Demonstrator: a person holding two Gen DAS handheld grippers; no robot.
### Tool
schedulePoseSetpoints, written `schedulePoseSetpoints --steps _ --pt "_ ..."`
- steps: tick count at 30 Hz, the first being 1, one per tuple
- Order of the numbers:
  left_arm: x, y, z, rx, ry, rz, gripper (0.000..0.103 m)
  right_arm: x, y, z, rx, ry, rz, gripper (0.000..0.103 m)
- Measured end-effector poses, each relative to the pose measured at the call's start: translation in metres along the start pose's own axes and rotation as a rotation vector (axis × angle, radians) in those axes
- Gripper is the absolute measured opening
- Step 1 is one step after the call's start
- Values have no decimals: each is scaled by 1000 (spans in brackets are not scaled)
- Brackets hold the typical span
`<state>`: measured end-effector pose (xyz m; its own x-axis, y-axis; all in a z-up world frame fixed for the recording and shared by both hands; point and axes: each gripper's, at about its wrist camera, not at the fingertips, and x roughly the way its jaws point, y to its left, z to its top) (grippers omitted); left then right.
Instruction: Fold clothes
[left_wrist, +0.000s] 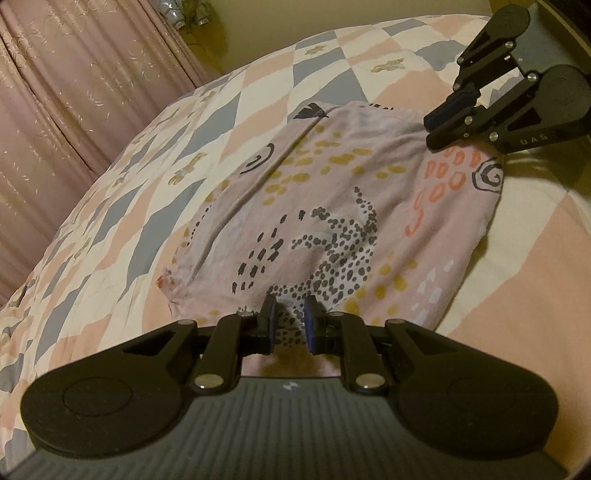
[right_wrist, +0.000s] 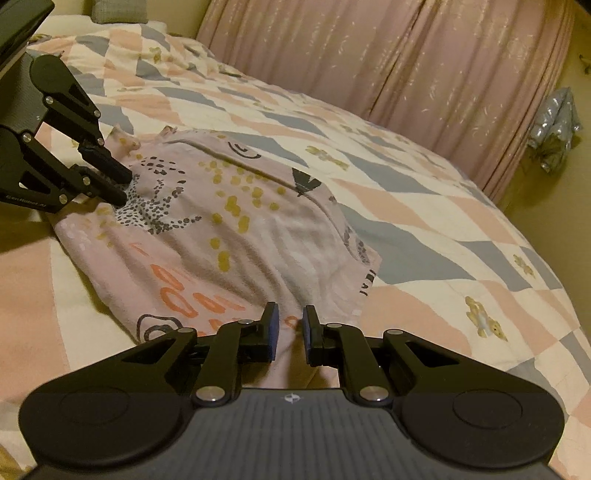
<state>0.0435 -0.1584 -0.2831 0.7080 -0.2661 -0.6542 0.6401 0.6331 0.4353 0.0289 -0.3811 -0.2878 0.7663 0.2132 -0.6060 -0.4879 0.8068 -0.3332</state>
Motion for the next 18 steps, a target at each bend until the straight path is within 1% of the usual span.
schedulePoseSetpoints --steps 6,10,14,18 --pt "0 -1 0 5 3 4 14 0 2 1 -9 7 -3 12" --pt "-6 -4 3 25 11 14 15 -4 0 2 3 3 -3 12" --pt "-21 8 9 -45 -51 2 18 -9 2 11 8 -37 -1 12" --pt "-14 23 19 -84 -84 21 19 -2 3 30 14 -75 19 12"
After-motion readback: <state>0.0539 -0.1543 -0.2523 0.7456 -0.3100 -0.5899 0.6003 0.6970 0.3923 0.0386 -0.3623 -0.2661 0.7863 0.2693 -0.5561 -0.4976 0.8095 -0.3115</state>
